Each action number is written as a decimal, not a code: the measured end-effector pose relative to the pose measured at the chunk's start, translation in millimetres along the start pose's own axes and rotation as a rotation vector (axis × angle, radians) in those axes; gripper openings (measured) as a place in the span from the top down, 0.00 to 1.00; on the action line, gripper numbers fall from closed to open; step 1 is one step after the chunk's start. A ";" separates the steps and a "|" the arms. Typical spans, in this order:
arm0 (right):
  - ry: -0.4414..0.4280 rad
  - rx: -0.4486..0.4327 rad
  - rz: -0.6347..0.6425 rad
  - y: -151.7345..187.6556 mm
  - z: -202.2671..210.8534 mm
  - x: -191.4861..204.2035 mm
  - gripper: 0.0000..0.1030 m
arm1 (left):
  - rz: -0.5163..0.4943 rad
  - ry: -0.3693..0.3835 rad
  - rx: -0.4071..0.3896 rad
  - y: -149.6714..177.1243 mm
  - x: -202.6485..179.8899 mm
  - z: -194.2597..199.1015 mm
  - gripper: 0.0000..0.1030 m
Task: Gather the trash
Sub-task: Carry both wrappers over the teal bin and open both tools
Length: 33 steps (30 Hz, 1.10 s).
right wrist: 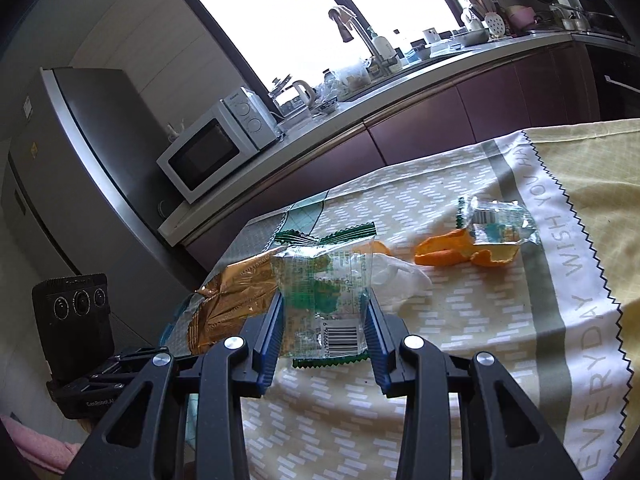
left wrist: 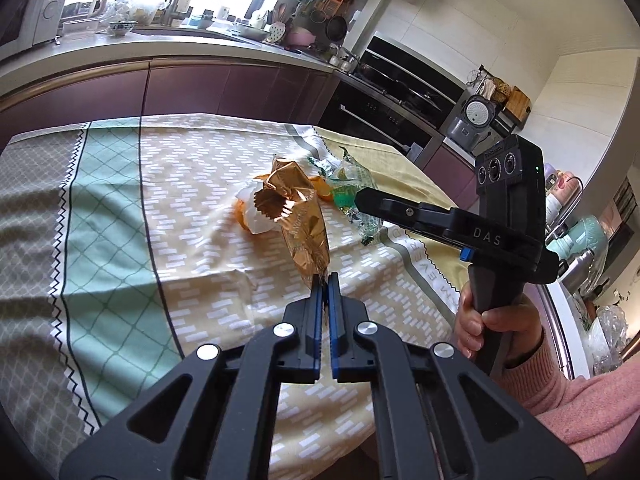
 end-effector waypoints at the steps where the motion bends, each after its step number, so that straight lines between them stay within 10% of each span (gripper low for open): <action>1: -0.012 0.007 0.008 0.4 -3.7 6.1 0.65 | 0.006 -0.003 -0.008 0.8 1.9 6.7 0.97; 33: -0.350 0.274 0.309 16.1 -157.8 213.9 0.65 | 0.301 -0.439 -0.303 50.1 167.0 245.4 0.97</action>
Point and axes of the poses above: each gripper's, at about its wrist camera, not at the fingertips, and z roughly against the way its jaws point, x to its left, y to its underside, the point moved 4 cm from there along -z, roughly the way its jaws point, and after that the axes turned 1 degree about -x, right-handed, at the moved point
